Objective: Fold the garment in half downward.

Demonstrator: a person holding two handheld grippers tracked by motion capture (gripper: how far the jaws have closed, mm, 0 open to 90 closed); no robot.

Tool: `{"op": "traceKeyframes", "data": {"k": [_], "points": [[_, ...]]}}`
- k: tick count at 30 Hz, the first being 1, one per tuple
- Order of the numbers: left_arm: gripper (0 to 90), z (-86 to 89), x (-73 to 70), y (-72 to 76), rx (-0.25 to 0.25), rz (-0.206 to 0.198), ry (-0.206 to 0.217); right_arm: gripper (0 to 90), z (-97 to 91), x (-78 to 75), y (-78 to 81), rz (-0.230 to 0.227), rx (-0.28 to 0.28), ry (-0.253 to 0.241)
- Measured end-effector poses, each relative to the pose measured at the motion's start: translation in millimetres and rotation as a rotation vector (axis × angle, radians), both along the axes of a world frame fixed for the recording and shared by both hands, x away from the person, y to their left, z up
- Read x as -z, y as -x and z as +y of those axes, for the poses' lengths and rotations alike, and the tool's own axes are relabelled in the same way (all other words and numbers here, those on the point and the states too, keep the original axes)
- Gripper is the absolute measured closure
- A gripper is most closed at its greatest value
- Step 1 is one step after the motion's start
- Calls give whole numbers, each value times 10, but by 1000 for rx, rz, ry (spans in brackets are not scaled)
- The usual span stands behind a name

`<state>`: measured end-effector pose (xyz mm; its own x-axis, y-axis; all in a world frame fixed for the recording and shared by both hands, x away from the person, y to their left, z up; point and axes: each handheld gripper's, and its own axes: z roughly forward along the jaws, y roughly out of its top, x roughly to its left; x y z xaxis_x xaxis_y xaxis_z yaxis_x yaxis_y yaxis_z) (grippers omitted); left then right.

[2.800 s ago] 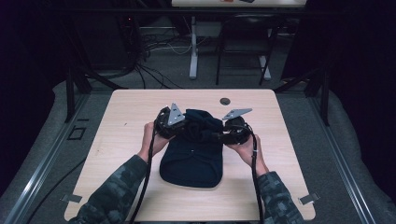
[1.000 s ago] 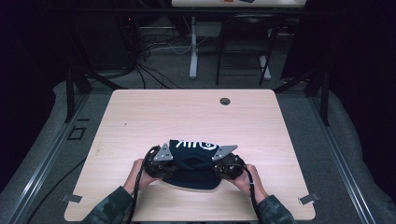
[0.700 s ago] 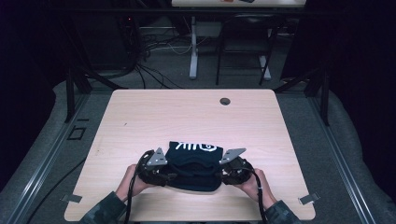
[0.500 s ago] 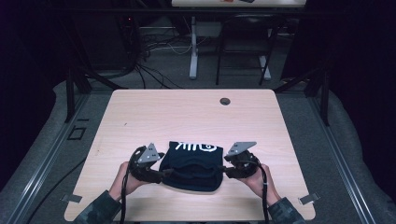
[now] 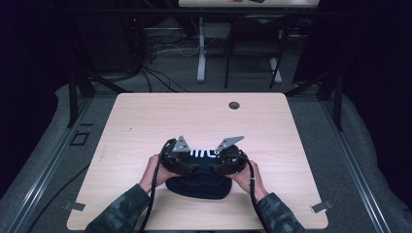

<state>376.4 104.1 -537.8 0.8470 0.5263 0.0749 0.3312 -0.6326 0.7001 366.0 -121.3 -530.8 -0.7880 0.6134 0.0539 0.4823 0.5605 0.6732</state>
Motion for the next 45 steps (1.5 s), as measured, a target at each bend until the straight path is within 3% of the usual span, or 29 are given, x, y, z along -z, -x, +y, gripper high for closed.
{"op": "traceKeyframes", "data": {"k": [3,7,10,14,26,32,35,37,41,45], "points": [[190,35,106,18,1,21,-12,445,-10,100,23,25,1,10],[177,105,139,90,-4,9,-16,405,-27,183,55,39,1,26],[156,147,145,171,-3,-16,-37,349,-5,216,91,29,-9,51],[153,217,200,220,-7,-10,-63,304,19,260,121,9,-24,90],[140,259,337,259,-79,30,-17,251,32,287,119,-24,-38,149],[129,141,361,260,-132,22,-7,178,-16,292,44,-40,-12,194],[129,66,356,222,-141,22,-14,156,-93,319,-28,-24,15,174],[129,4,356,187,-147,16,-18,144,-136,312,-79,-21,27,190],[127,-142,341,64,-175,7,-42,140,-181,286,-202,-44,60,245],[125,-230,346,-86,-188,24,-35,114,-275,297,-382,-3,117,227]]}}
